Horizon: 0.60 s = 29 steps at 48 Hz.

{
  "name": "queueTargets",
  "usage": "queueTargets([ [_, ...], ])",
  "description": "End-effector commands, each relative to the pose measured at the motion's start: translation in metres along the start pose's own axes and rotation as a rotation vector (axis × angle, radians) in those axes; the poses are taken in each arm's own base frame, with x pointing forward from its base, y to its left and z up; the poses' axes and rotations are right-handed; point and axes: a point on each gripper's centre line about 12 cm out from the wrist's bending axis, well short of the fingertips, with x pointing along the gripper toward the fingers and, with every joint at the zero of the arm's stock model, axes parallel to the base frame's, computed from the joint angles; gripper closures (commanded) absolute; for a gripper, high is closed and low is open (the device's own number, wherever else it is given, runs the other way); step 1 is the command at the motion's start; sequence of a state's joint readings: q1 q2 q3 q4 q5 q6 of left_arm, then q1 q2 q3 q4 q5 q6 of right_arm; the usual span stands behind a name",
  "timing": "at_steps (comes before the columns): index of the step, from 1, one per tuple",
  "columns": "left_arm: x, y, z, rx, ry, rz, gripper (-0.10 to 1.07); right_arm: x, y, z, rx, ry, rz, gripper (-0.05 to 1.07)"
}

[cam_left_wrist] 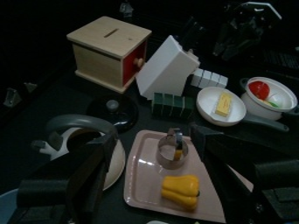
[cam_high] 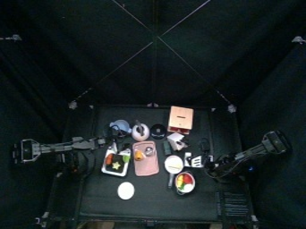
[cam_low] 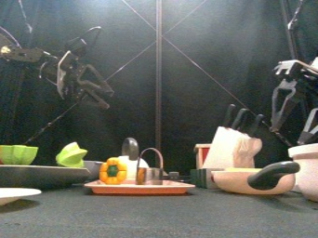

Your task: Grab white sushi roll

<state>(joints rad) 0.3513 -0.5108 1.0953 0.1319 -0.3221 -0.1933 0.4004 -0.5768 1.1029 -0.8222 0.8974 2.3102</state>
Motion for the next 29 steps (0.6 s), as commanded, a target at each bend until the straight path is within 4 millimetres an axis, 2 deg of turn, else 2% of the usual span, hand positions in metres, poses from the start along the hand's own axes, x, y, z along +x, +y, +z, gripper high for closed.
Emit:
queueTargets([
  [1, 0.001, 0.0, 0.008, 0.002, -0.025, 0.001, -0.02, 0.001, 0.005, -0.004, -0.004, -0.017, -0.023, 0.07],
  [29, 0.001, 0.0, 0.008, 0.002, -0.025, 0.001, -0.02, 0.025, 0.011, -0.028, -0.049, 0.002, -0.154, 0.07],
])
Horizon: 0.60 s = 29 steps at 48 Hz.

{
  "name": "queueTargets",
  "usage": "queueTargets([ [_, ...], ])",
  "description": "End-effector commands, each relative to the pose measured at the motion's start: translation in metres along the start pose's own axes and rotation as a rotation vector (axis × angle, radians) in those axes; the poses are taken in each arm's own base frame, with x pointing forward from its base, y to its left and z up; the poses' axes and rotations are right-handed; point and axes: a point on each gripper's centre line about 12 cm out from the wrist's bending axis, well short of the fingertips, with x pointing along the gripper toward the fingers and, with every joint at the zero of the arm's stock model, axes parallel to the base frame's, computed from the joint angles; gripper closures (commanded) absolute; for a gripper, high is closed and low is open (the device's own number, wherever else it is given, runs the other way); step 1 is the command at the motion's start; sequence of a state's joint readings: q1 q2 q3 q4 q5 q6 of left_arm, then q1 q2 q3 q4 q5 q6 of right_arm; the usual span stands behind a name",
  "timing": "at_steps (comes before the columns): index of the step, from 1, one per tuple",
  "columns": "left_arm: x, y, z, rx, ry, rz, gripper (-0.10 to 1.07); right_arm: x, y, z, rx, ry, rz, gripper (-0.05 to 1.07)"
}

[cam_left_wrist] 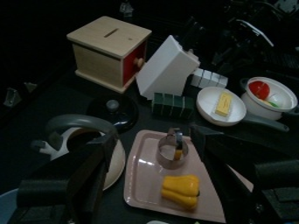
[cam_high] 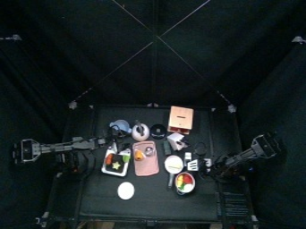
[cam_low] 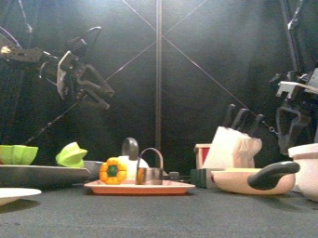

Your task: Grab white sushi roll

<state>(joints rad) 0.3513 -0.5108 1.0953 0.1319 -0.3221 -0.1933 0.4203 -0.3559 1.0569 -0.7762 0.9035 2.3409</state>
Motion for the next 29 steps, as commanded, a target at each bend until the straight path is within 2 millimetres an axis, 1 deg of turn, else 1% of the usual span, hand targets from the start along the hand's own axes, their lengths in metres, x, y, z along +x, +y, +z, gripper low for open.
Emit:
queueTargets([
  [1, 0.0, 0.0, 0.007, 0.002, -0.023, 0.001, -0.02, 0.0, 0.01, -0.002, 0.004, 0.0, 0.001, 0.07],
  [8, 0.0, 0.0, 0.007, 0.0, -0.023, 0.001, -0.02, 0.004, 0.013, -0.006, -0.008, -0.001, -0.021, 0.07],
  [17, 0.0, 0.0, 0.007, 0.002, -0.023, 0.001, -0.02, 0.01, 0.008, -0.011, -0.009, 0.005, -0.066, 0.07],
  [29, 0.0, 0.0, 0.007, 0.002, -0.023, 0.001, -0.02, 0.014, 0.011, -0.015, -0.015, 0.024, -0.057, 0.07],
])
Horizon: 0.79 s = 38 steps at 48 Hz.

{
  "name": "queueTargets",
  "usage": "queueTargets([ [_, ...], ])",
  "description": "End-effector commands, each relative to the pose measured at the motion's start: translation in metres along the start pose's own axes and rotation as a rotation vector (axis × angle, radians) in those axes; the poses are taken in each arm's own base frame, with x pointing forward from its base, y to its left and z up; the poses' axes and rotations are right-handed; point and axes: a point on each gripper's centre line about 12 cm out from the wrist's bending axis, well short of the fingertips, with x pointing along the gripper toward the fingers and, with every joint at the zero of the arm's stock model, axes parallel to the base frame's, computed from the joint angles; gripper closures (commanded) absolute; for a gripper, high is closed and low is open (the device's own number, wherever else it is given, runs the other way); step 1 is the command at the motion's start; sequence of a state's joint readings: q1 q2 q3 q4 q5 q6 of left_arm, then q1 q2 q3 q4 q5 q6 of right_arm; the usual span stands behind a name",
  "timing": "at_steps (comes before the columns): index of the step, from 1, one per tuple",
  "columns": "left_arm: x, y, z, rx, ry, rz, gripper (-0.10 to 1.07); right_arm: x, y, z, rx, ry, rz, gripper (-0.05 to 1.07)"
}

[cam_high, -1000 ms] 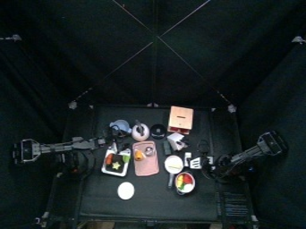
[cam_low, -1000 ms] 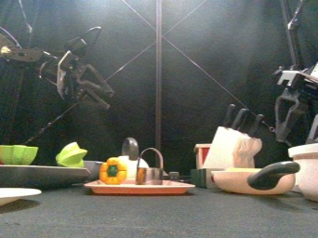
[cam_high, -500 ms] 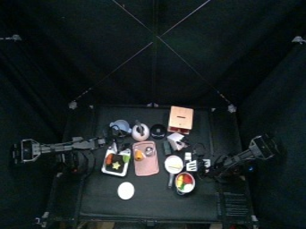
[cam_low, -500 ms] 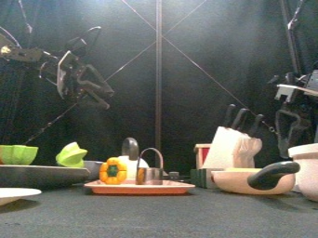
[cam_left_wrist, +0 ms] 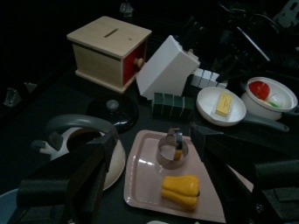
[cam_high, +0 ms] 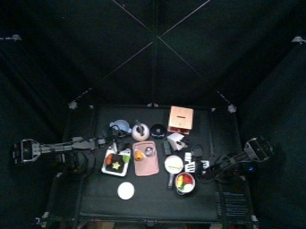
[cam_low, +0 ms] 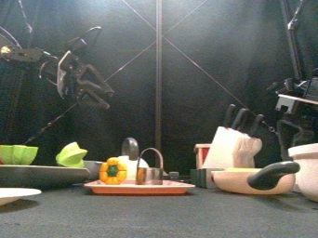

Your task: Grab white sushi roll

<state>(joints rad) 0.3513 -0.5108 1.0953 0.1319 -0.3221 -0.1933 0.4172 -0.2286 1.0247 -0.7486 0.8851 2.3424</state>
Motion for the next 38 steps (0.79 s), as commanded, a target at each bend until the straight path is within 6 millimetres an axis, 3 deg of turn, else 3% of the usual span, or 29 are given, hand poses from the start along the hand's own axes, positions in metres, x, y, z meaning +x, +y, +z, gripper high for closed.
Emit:
queueTargets([
  [1, 0.0005, 0.0003, 0.0072, 0.002, -0.023, 0.001, -0.02, -0.0026, 0.0069, 0.0003, 0.016, 0.016, 0.027, 0.07],
  [24, 0.0004, 0.0007, 0.0073, 0.001, -0.023, 0.002, -0.02, -0.0038, 0.0136, 0.0013, 0.015, 0.009, 0.036, 0.07],
  [38, 0.0006, 0.0003, 0.0079, 0.002, -0.025, 0.001, -0.02, 0.006, 0.0124, -0.0033, 0.007, 0.018, 0.005, 0.07],
])
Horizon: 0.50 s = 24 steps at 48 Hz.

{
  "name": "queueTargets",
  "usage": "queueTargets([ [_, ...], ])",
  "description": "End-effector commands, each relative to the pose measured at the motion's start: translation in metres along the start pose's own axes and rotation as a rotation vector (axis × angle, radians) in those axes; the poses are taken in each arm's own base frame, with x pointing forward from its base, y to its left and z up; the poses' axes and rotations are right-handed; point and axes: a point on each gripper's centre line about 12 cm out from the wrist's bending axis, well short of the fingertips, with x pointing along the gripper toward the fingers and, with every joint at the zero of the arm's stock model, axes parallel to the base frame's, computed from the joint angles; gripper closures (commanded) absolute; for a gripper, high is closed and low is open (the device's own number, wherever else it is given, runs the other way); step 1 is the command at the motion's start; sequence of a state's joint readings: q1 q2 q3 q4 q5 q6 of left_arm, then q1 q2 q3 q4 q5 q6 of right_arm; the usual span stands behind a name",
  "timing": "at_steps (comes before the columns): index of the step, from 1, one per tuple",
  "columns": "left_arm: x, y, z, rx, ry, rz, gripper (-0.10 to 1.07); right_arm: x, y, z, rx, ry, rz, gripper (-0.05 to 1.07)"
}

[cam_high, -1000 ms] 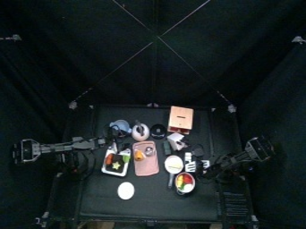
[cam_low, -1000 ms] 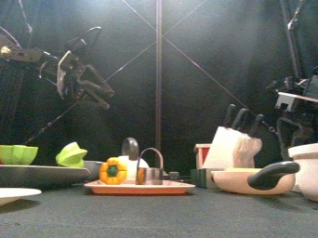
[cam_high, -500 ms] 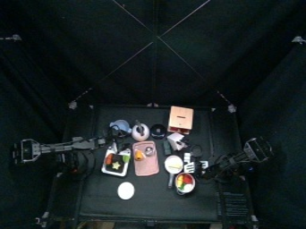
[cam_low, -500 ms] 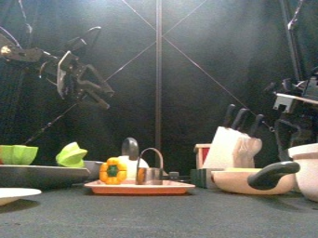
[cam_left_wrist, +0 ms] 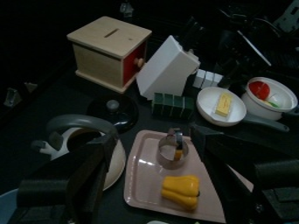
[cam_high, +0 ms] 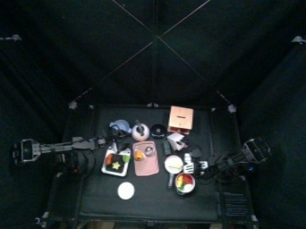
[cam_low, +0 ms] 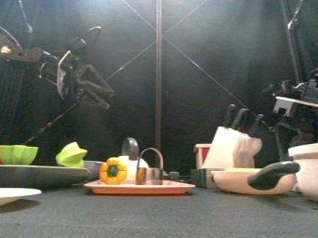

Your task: Grab white sushi roll

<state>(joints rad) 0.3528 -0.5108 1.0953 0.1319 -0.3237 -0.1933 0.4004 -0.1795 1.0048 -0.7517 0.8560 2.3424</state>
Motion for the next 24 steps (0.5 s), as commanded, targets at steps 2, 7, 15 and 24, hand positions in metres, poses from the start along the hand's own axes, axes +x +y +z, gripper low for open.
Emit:
queueTargets([
  [2, 0.0005, 0.0003, 0.0071, 0.002, -0.022, 0.001, -0.02, 0.0002, 0.0054, -0.0001, 0.009, 0.008, 0.011, 0.08],
  [7, 0.0005, -0.0001, 0.007, 0.002, -0.021, 0.0, -0.02, 0.0016, 0.0046, -0.001, 0.005, 0.009, 0.005, 0.1],
  [15, 0.0006, -0.0001, 0.0077, 0.002, -0.023, 0.0, -0.02, 0.002, 0.0041, -0.001, 0.007, 0.01, 0.003, 0.18],
  [24, 0.0002, -0.0001, 0.0074, 0.002, -0.023, 0.0, -0.02, 0.0009, 0.0045, -0.0001, 0.007, 0.008, 0.005, 0.32],
])
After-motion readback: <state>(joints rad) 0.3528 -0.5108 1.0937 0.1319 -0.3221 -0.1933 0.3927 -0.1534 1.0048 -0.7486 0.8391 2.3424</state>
